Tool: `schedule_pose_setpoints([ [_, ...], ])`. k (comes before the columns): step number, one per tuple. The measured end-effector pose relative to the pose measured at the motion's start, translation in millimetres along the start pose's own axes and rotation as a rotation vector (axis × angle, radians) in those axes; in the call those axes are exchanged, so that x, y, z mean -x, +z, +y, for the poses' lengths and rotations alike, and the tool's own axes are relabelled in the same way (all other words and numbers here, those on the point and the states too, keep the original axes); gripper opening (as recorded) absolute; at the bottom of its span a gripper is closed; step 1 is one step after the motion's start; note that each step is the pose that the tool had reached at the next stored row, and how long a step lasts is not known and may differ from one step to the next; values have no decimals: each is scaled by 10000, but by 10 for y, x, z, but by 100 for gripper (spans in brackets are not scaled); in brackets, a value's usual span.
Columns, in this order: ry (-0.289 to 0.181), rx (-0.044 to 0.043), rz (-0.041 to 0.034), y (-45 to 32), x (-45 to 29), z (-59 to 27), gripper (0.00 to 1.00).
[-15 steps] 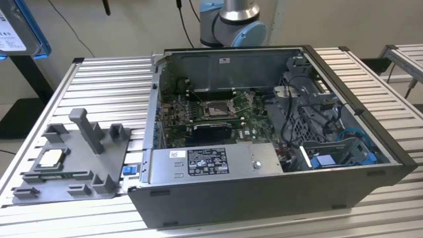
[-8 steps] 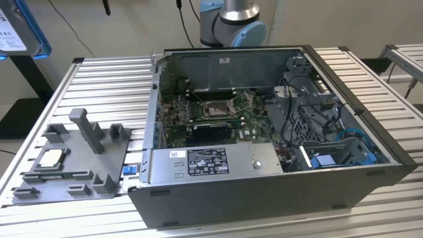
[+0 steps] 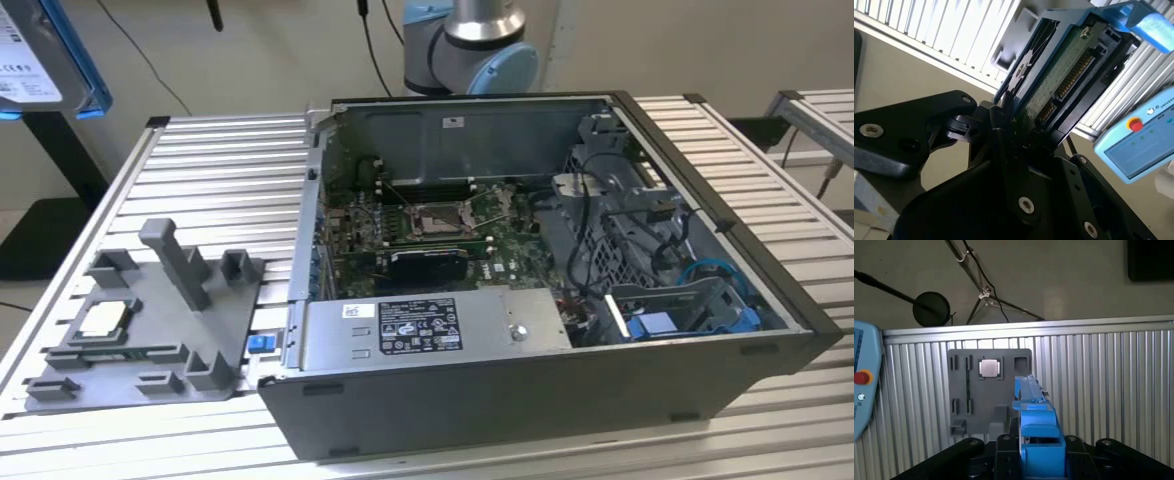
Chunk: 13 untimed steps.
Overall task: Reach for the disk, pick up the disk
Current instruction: 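Pick up the disk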
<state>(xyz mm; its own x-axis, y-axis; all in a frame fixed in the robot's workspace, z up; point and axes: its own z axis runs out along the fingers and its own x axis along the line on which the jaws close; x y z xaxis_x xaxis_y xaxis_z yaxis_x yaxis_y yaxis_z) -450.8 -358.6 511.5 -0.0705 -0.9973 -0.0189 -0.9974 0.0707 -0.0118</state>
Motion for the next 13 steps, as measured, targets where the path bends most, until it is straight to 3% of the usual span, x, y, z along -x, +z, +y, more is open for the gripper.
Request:
schedule_pose_setpoints([
  [13, 0, 1, 0, 2, 15, -210, 0],
])
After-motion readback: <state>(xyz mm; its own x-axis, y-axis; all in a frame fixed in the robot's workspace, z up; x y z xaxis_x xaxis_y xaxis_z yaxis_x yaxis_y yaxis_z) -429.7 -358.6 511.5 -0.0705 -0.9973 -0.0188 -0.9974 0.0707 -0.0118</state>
